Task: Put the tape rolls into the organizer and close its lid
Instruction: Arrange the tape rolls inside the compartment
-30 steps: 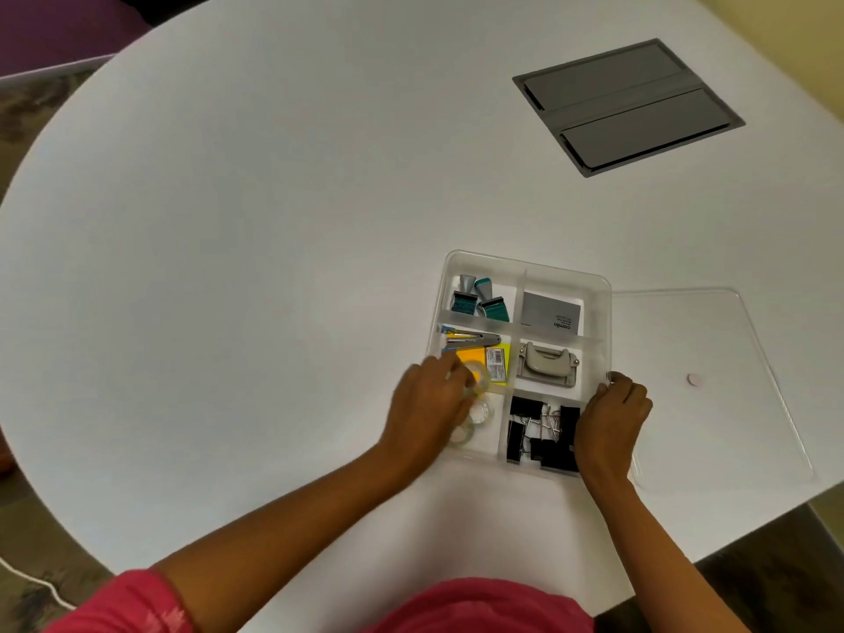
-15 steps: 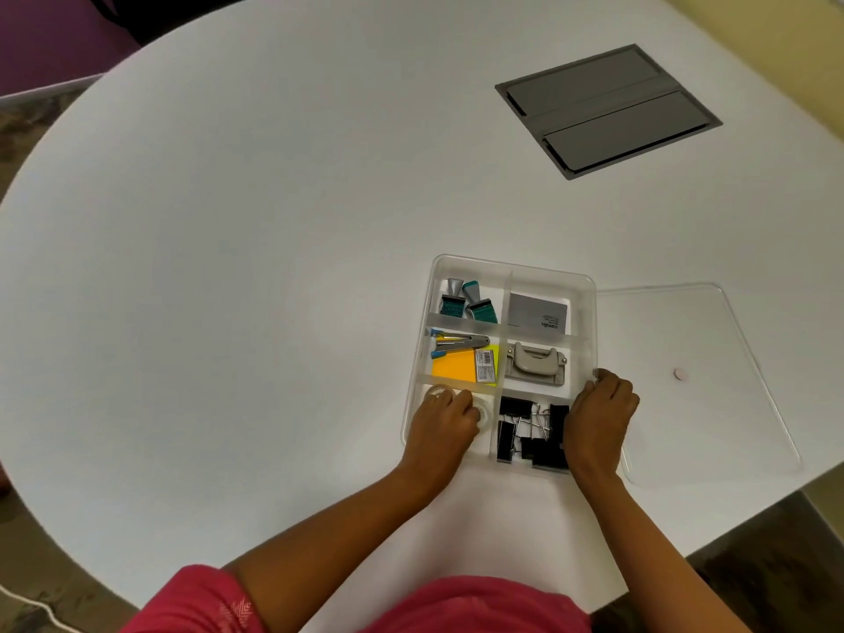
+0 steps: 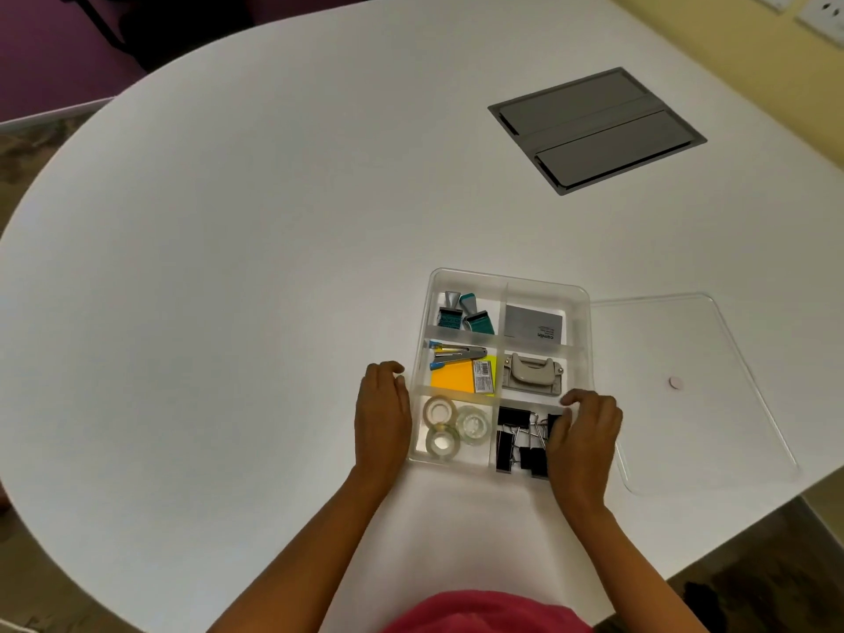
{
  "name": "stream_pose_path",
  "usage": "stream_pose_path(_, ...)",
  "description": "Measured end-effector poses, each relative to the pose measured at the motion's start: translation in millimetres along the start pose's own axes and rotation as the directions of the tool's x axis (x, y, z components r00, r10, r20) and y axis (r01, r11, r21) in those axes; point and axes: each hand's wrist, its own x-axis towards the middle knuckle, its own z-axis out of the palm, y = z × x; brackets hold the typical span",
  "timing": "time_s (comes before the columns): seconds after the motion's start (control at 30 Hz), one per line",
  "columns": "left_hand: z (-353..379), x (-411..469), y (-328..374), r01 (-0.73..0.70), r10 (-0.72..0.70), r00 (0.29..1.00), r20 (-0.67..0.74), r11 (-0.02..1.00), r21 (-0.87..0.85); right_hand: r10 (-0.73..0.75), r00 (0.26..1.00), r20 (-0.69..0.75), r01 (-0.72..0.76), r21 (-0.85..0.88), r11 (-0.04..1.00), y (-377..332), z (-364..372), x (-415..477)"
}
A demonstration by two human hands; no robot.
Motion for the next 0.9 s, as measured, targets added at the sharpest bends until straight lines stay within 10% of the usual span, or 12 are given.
stream_pose_path(0.27,9,4,-14,0.248,-0.21,0.955,0.211,0.952,-0.177,-0.356,0.812,0.463,0.451,-0.111,0.886,-54,5,-27)
stream_pose_path(0.9,14,10,-13,0.415,-0.356,0.883,0.307,0.896,-0.155,-0.216,0.659,0.721,0.605,-0.336,0.722,-71,21,-8)
